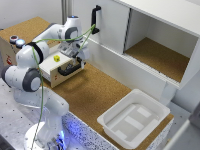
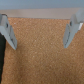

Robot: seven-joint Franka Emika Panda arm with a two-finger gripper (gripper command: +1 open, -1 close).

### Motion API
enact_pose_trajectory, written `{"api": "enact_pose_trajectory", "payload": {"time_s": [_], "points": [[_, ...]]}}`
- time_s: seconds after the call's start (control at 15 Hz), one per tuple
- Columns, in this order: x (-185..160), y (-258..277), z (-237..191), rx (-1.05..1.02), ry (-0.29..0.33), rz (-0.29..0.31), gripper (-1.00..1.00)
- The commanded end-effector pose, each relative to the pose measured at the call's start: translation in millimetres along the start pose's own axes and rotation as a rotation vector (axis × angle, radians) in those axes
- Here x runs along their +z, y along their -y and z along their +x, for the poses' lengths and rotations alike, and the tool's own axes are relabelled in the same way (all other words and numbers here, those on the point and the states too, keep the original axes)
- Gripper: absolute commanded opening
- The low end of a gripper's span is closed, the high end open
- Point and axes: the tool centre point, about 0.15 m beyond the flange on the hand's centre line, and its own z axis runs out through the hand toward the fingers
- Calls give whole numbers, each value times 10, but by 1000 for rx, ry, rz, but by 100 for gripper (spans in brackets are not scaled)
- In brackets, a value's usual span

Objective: Close the cabinet drawer

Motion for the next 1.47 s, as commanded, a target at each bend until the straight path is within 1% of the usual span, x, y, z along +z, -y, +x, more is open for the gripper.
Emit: {"api": "enact_pose_trajectory", "payload": {"time_s": [0.0, 0.27, 0.33, 0.4, 0.47, 0.53, 0.6, 0.67, 0.73, 0.8, 0.93, 1.07, 1.13, 1.27, 1.4], "points": [[155, -96, -11, -8, -50, 39, 100], [155, -96, -11, -8, -50, 39, 100], [46, -25, 9, 6, -12, 6, 100], [15, -97, 44, 33, -17, 67, 100], [27, -177, 83, 53, -14, 144, 100], [68, -282, 116, 92, -26, 249, 100], [106, -322, 130, 108, -34, 312, 100], [137, -315, 130, 121, -51, 327, 100], [185, -255, 144, 95, -43, 336, 100], [217, -198, 129, 72, -60, 356, 100], [288, -18, 90, 5, -93, 338, 100], [380, 178, 30, -95, -104, 312, 100], [403, 233, 1, -127, -99, 304, 100], [480, 328, -71, -146, -80, 259, 100], [575, 377, -95, -147, -50, 252, 100]]}}
